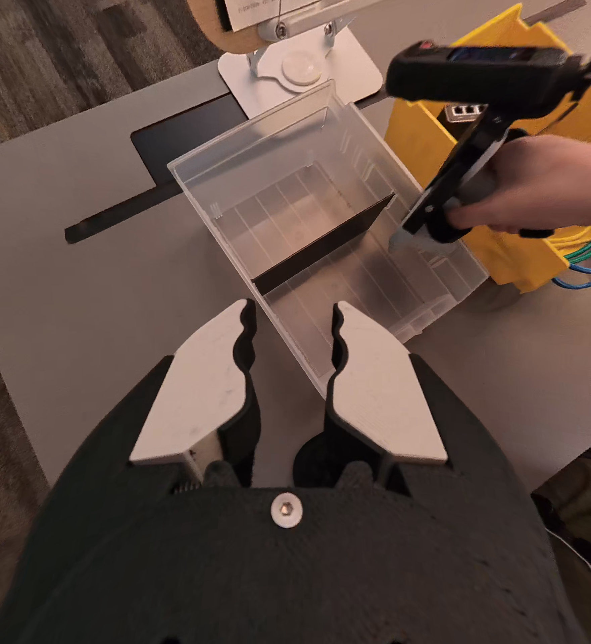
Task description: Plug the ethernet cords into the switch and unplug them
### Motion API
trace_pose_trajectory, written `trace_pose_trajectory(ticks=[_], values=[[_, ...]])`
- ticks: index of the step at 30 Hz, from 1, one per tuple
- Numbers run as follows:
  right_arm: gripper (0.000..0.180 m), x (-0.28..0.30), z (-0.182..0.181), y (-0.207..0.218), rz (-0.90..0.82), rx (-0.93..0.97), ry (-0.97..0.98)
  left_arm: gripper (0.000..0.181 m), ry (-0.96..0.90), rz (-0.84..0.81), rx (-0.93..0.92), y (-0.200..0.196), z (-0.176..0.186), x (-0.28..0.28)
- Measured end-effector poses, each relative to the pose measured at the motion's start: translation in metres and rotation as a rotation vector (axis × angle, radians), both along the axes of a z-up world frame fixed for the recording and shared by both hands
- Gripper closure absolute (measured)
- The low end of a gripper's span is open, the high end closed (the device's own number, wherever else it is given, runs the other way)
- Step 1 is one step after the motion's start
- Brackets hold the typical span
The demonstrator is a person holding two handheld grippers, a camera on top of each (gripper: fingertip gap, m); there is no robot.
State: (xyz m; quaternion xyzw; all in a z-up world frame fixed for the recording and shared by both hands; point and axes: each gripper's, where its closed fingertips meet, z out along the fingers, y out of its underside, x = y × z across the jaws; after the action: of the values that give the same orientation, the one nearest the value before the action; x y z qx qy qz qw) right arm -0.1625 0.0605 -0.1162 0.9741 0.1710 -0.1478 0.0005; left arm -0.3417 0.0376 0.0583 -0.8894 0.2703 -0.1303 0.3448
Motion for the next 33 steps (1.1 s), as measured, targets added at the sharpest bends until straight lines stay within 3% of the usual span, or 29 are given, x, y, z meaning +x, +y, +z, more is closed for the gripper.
trace_pose_trajectory(ticks=[4, 7, 11, 15, 18, 22, 27, 30, 33], values=[[0.168, 0.004, -0.016, 0.002, -0.040, -0.028, -0.068, 0.139, -0.044, 0.008, 0.021, -0.003, 0.006, -0.008], [0.170, 0.005, -0.015, 0.002, -0.051, -0.049, -0.076, 0.140, -0.128, 0.013, 0.082, -0.009, 0.024, -0.012], [0.172, 0.001, 0.002, -0.007, -0.031, -0.112, -0.048, 0.133, -0.310, 0.057, 0.287, -0.019, 0.076, -0.020], [0.175, 0.007, 0.037, -0.011, -0.006, -0.128, 0.035, 0.121, -0.636, 0.117, 0.576, -0.052, 0.148, -0.035], [0.175, 0.016, 0.077, -0.015, -0.002, -0.116, 0.166, 0.109, -0.721, 0.074, 0.638, -0.082, 0.165, -0.036], [0.176, 0.058, 0.142, -0.021, -0.037, -0.056, 0.327, 0.107, -0.779, 0.067, 0.710, -0.095, 0.181, -0.031], [0.176, 0.186, 0.186, -0.030, -0.201, 0.081, 0.337, 0.110, -0.730, -0.008, 0.604, -0.067, 0.167, 0.013], [0.175, 0.281, 0.185, -0.044, -0.341, 0.151, 0.268, 0.099, -0.610, -0.109, 0.318, -0.037, 0.114, 0.067], [0.176, 0.369, 0.168, -0.066, -0.471, 0.173, 0.206, 0.099, -0.612, -0.239, -0.022, -0.018, 0.056, 0.136]])
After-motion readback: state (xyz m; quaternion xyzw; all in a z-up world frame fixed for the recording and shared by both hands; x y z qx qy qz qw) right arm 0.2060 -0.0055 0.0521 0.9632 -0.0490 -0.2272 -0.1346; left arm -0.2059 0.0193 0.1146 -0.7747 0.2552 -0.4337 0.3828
